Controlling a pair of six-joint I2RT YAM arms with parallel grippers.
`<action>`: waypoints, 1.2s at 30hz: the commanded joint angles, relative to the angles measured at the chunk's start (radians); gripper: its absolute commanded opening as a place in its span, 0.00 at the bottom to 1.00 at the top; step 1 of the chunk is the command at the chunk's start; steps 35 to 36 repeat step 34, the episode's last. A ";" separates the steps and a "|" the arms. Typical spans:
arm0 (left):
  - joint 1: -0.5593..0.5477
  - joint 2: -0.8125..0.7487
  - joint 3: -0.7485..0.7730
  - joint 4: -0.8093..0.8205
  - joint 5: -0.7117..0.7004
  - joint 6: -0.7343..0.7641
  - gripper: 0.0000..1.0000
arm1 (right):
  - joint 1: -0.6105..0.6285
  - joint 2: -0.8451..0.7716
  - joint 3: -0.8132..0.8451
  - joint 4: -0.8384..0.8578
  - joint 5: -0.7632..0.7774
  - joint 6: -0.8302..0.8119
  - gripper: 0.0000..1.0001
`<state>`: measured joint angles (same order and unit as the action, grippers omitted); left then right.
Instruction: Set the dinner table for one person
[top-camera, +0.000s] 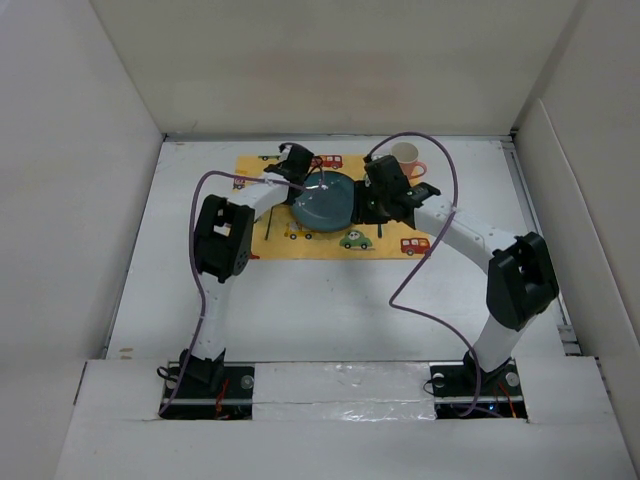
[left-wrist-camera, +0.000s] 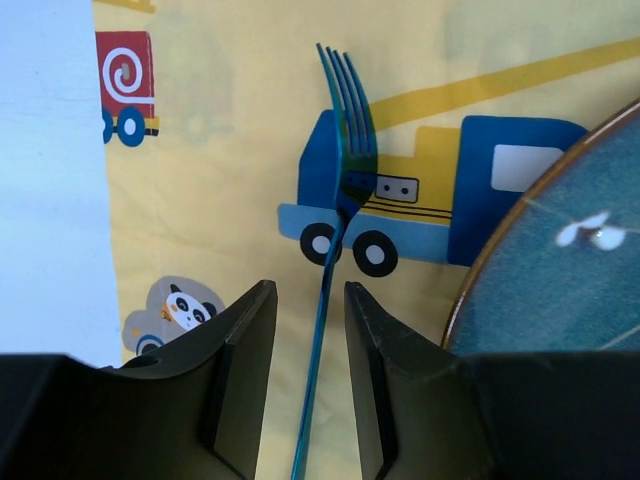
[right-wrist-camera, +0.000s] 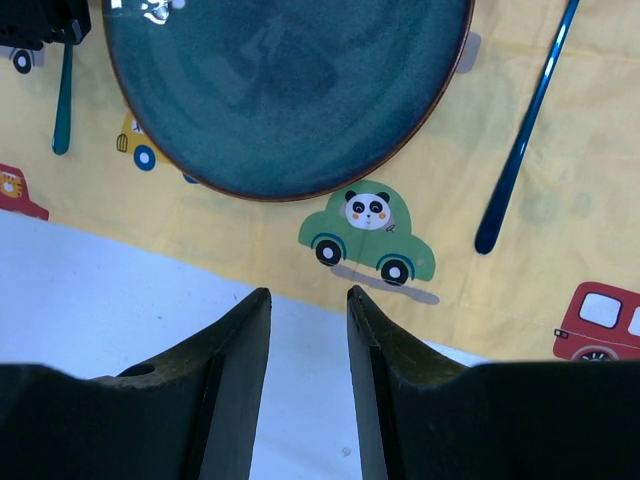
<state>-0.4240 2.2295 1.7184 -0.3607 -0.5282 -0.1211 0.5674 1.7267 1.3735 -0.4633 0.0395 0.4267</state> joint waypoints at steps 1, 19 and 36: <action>0.005 -0.071 0.046 -0.049 -0.041 -0.032 0.31 | 0.009 -0.006 0.036 0.008 -0.007 0.001 0.42; 0.116 -0.737 -0.131 0.075 0.283 -0.228 0.00 | 0.019 -0.320 0.202 -0.018 0.012 -0.029 0.13; 0.116 -1.238 -0.228 0.117 0.252 -0.268 0.72 | -0.150 -0.842 0.113 0.172 0.381 0.004 1.00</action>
